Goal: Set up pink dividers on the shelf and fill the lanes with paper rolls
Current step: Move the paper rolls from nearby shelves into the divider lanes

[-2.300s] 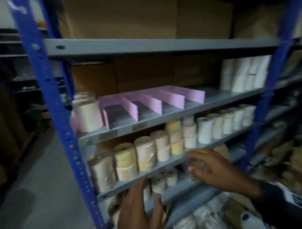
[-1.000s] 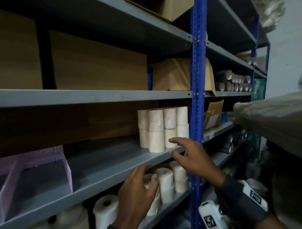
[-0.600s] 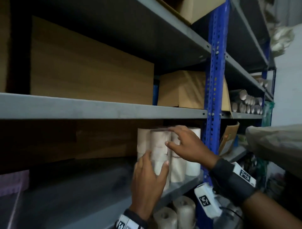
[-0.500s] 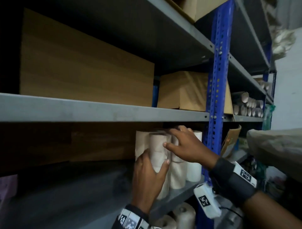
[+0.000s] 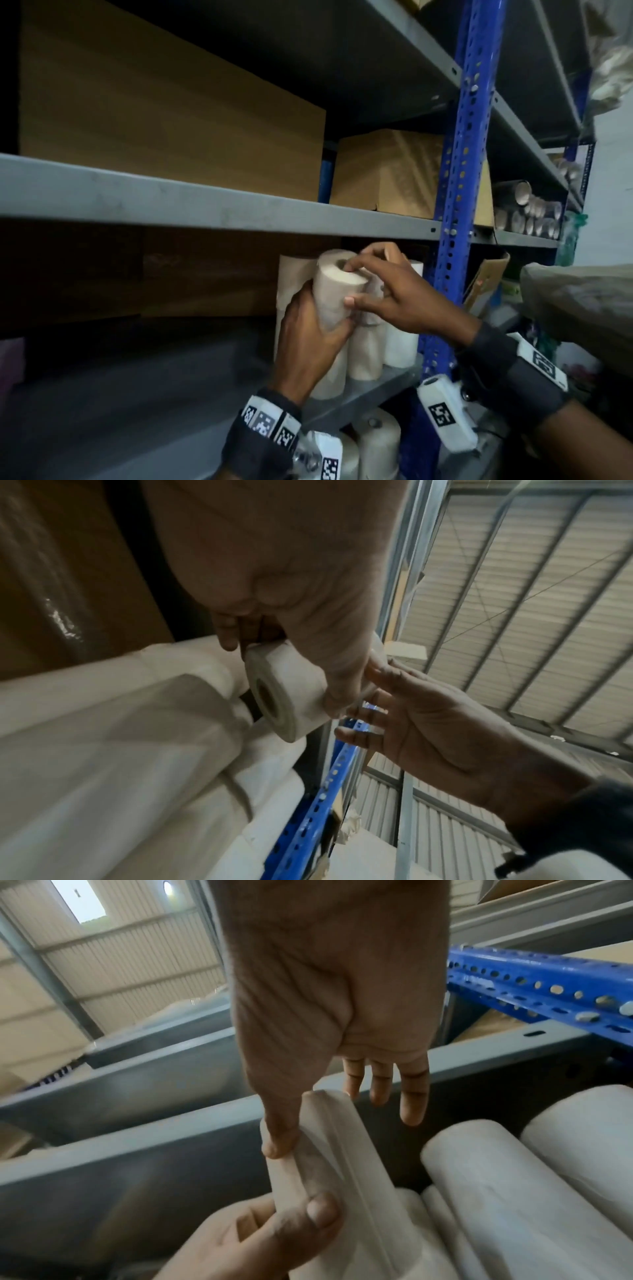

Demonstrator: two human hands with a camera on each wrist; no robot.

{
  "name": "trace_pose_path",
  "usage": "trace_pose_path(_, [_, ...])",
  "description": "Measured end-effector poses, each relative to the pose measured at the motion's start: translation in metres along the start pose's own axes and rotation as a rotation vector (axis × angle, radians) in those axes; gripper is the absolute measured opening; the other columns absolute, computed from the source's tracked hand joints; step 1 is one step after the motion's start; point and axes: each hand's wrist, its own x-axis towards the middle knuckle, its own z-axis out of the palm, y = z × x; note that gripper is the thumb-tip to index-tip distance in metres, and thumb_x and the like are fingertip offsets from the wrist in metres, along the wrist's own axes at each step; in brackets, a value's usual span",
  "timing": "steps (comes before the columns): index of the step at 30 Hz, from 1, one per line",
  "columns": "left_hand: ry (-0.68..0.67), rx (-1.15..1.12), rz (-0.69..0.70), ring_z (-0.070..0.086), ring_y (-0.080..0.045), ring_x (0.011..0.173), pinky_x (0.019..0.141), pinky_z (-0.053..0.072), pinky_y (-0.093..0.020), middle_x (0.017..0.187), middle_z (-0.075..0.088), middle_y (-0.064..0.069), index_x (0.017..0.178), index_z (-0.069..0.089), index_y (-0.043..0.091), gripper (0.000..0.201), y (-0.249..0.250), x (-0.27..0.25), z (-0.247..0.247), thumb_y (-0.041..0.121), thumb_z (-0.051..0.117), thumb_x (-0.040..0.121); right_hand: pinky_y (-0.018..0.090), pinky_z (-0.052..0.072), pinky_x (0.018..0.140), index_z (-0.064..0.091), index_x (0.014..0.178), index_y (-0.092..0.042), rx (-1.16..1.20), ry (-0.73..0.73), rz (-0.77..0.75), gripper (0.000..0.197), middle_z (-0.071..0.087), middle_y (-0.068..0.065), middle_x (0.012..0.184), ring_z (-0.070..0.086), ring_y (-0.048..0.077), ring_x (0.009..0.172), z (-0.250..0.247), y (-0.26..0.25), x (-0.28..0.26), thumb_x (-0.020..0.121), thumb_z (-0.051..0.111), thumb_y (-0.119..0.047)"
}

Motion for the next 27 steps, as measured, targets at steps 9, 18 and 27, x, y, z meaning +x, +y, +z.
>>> trace_pose_path(9, [0.006,-0.19,0.006,0.067,-0.004,0.108,0.085,0.062,-0.032,0.122,0.066,0.017,0.125,0.05,0.049,0.071,0.079,-0.117,-0.053,0.059,0.083,0.063,0.022,0.056,0.077,0.065,0.108,-0.035,0.33,-0.053,-0.113,0.045,0.053,-0.011,0.127,0.054,0.001,0.116,-0.054,-0.079,-0.081,0.069,0.074,-0.054])
trace_pose_path(18, [0.076,-0.226,-0.23,0.073,-0.011,0.107,0.083,0.062,-0.032,0.12,0.074,0.012,0.129,0.061,0.033,0.071,0.121,-0.296,-0.125,0.047,0.088,0.065,0.022,0.047,0.089,0.066,0.095,-0.039,0.458,-0.311,-0.197,0.036,0.057,-0.019,0.123,0.055,-0.003,0.114,-0.018,-0.17,-0.178,0.068,0.077,-0.059])
trace_pose_path(27, [0.248,-0.071,-0.349,0.071,-0.014,0.112,0.084,0.061,-0.031,0.123,0.073,0.008,0.135,0.06,0.028,0.076,0.158,-0.409,-0.212,0.045,0.09,0.068,0.038,0.049,0.1,0.071,0.102,-0.039,0.556,-0.564,-0.339,0.048,0.052,-0.024,0.133,0.049,-0.006,0.122,0.021,-0.274,-0.214,0.065,0.07,-0.07])
